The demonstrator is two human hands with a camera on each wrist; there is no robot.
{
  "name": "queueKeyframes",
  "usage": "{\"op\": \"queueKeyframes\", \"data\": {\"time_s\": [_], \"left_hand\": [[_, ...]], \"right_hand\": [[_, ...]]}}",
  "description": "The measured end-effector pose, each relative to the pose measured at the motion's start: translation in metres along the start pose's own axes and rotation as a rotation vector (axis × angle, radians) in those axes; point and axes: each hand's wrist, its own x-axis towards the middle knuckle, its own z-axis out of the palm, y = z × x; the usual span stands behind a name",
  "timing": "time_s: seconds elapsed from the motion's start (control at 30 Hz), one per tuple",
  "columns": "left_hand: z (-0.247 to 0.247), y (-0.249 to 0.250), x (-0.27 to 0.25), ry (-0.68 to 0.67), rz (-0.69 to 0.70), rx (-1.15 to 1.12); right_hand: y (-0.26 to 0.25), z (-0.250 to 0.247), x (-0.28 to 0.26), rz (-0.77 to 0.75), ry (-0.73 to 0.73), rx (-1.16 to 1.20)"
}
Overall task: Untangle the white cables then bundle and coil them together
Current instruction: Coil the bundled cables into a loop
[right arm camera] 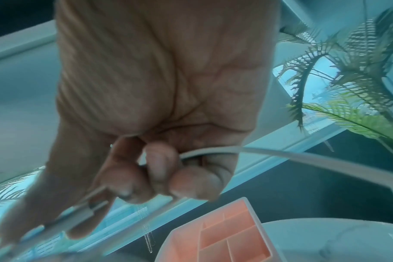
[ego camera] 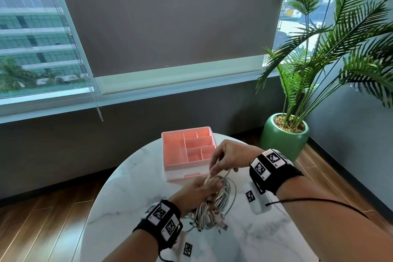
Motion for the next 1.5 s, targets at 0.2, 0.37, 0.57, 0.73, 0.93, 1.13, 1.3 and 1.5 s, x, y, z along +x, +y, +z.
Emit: {"op": "queueKeyframes", "data": {"time_s": [0.2, 0.37, 0.57, 0.73, 0.93, 1.13, 1.3, 1.5], "left_hand": [[-0.003, 0.013, -0.007, 0.093, 0.025, -0.14], [-0.006, 0.017, -0.006, 0.153, 0.101, -0.293], [-0.009, 0.023, -0.006, 0.265, 0.121, -0.533], [-0.015, 0.025, -0.003, 0.411, 0.177, -0.587], [-0.023, 0.015, 0.004, 0.688, 0.214, -0.659], [-0.025, 0.013, 0.008, 0.866, 0.29, -0.424], [-0.033, 0.001, 0.008, 0.867, 0.325, -0.14], [-0.027, -0.017, 0.007, 0.555, 0.199, 0.137]], "right_hand": [[0.033, -0.004, -0.004, 0.002, 0.142, 0.254], [0.057, 0.022, -0.006, 0.063, 0.227, 0.631], [0.071, 0.061, -0.004, 0.11, 0.31, 1.013], [0.069, 0.101, -0.002, 0.147, 0.315, 1.022], [0.059, 0.139, 0.004, 0.164, 0.284, 0.868], [0.026, 0.148, 0.0, 0.158, -0.009, 0.225], [-0.007, 0.127, -0.012, 0.019, -0.12, -0.274], [-0.03, 0.075, -0.01, -0.197, -0.033, -0.347]]}}
